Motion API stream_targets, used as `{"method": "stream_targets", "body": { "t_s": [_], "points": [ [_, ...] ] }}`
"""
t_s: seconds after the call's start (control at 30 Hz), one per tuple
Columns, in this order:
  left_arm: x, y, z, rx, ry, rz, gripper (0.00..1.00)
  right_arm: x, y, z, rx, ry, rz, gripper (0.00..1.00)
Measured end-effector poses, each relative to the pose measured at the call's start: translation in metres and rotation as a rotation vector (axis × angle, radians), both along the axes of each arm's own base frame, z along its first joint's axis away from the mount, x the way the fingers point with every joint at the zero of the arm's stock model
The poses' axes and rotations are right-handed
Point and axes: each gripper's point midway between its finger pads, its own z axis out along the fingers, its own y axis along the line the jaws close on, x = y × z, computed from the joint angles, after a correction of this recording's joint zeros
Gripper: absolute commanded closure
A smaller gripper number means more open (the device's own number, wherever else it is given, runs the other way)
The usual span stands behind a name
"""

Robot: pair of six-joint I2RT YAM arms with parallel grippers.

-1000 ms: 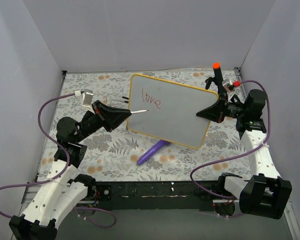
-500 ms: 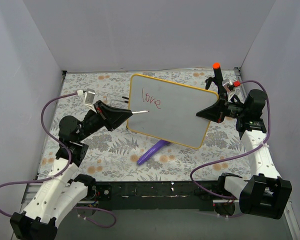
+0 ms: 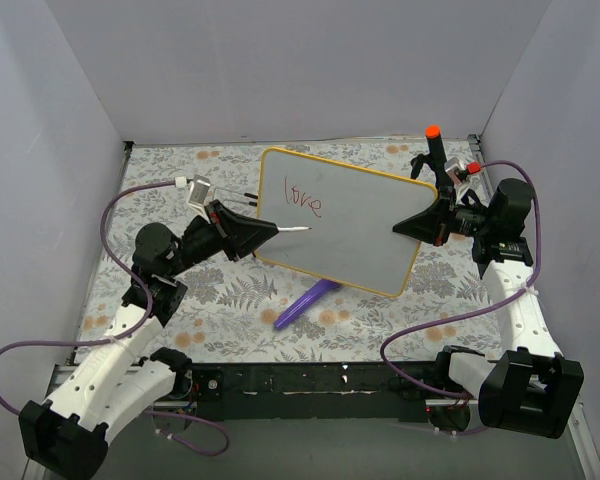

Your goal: Write a sentence on the whiteboard

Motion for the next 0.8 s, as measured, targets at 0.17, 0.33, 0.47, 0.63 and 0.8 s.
{"method": "stream_targets", "body": {
  "t_s": [0.17, 0.33, 0.47, 0.63, 0.8],
  "points": [
    [0.001, -0.016, -0.009, 0.023, 0.023, -0.032, 1.00, 0.001, 0.000, -0.001, -0.003, -0.005, -0.005, 0.99],
    [0.002, -0.022, -0.002, 0.019, 0.004, -0.032, 1.00, 0.002, -0.001, -0.002, -0.005, -0.011, -0.011, 0.99],
    [0.003, -0.023, 0.006, 0.007, -0.016, -0.024, 1.00, 0.003, -0.002, -0.002, -0.006, -0.009, -0.017, 0.99],
    [0.009, -0.024, 0.008, -0.002, -0.018, -0.004, 1.00, 0.003, -0.002, -0.003, -0.006, -0.001, -0.021, 0.99],
    [0.015, -0.032, 0.013, -0.007, -0.012, -0.003, 1.00, 0.004, -0.002, -0.003, -0.006, 0.003, -0.025, 0.99]
  ]
}}
